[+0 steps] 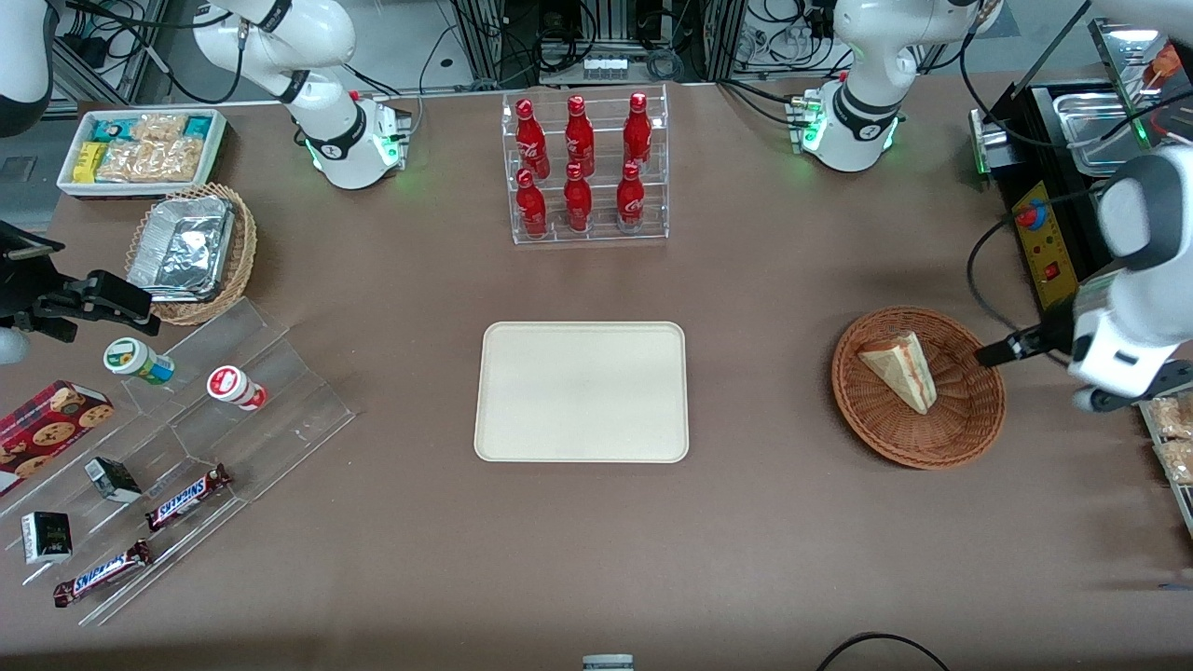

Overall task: Place sandwich from basket to tray
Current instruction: 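Lower the open left gripper over the sandwich and close on it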

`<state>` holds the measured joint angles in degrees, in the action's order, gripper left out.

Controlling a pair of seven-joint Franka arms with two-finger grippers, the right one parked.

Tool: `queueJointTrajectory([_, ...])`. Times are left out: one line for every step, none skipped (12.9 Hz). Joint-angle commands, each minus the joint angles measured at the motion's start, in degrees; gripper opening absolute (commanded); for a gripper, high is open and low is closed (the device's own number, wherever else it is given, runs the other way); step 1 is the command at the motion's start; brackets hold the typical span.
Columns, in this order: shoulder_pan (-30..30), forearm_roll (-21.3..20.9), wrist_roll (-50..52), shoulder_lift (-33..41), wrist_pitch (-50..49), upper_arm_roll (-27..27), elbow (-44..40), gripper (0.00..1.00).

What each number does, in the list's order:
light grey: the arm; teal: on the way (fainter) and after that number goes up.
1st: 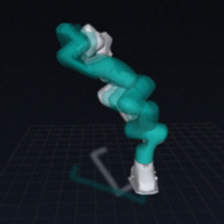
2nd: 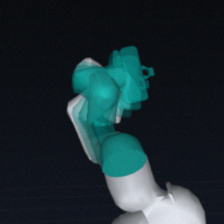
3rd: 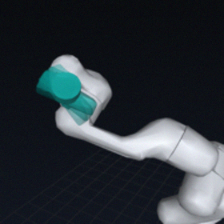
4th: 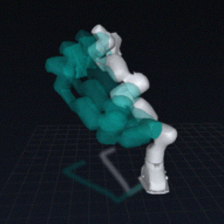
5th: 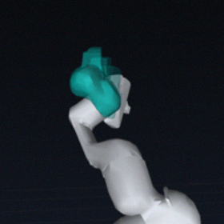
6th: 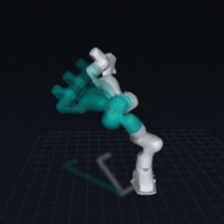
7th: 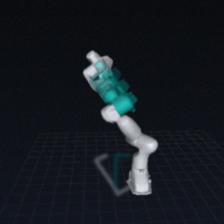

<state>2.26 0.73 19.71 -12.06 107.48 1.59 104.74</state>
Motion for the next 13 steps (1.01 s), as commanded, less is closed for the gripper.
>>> queueJointTrajectory([-0.7, 0.2, 10.2, -2.0, 8.8, -0.4, 5.6, 1.0])
queueJointTrajectory([-0.7, 0.1, 11.6, -2.1, 11.3, -0.4, 8.0, 1.0])
queueJointTrajectory([-0.7, 0.1, 12.2, -2.2, 13.6, -0.4, 10.0, 1.0])
queueJointTrajectory([-0.6, 0.5, 13.4, -2.3, 16.7, -0.4, 12.1, 1.0])
queueJointTrajectory([-0.7, 0.6, 15.4, -3.0, 19.4, -0.5, 13.6, 1.0])
queueJointTrajectory([-0.9, 0.6, 16.8, -3.7, 20.8, -0.5, 14.6, 1.0])
queueJointTrajectory([-1.3, 0.6, 18.2, -4.8, 21.6, -0.5, 15.1, 1.0])
queueJointTrajectory([-1.6, 0.8, 18.7, -5.2, 22.4, -0.6, 15.4, 1.0])
queueJointTrajectory([-1.7, 0.9, 19.3, -5.2, 22.9, -0.6, 16.2, 1.0])
queueJointTrajectory([-1.8, 0.9, 19.5, -5.0, 23.3, -0.7, 16.5, 1.0])
queueJointTrajectory([-2.3, 0.9, 19.5, -5.0, 23.4, -0.7, 16.8, 1.0])
queueJointTrajectory([-2.6, 0.9, 19.5, -5.2, 24.0, -0.7, 17.0, 1.0])
queueJointTrajectory([-2.6, 0.9, 19.5, -5.3, 25.4, -0.7, 18.0, 1.0])
